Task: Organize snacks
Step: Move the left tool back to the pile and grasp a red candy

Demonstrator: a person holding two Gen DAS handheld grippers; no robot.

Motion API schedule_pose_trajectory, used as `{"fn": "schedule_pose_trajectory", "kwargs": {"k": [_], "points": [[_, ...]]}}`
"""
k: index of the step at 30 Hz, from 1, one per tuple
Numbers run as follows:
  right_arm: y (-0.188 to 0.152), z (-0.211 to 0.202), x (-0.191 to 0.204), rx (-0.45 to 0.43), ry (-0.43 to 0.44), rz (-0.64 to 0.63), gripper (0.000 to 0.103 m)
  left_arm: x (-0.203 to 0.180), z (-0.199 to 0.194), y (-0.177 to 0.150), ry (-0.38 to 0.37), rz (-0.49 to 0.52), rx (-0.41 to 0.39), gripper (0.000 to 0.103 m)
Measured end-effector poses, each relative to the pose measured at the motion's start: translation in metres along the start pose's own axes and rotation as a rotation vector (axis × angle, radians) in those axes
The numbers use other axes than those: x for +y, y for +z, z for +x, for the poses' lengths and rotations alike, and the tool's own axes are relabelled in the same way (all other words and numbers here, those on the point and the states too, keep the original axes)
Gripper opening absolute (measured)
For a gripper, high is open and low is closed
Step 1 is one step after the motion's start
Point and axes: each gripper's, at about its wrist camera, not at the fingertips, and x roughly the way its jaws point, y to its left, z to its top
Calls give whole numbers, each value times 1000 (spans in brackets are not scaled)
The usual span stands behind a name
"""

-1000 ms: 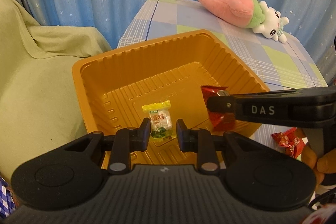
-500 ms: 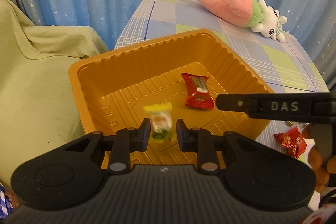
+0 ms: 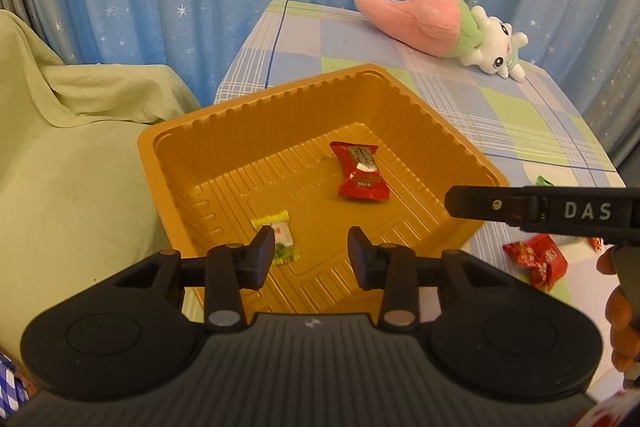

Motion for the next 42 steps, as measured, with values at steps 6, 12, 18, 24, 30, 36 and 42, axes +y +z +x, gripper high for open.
{"fn": "schedule_pose_trajectory", "kwargs": {"k": [6,12,18,24,30,36,42], "points": [[-13,-22,-9,1,15,19,60,-11,-17,-14,6,-4,-7,36],[-33,-49,-22,9,19,2,61,-29,-32,-28,2,-12,-3,36],[-53,-77,-38,23,10,-38,61,-59,-39,-44,-4,-4,8,36],[-70,-104,-62,31,-2,-35,61,-98,-42,-59,-30,26,28,36],[-85,-128,-93,31,-42,-7,61,-136,-39,-67,-61,68,42,36],[-96,-149,-128,24,-81,62,61,-168,-32,-71,-80,113,58,36],[-103,-164,-159,11,-120,124,61,-195,-23,-71,-103,160,69,36]]}}
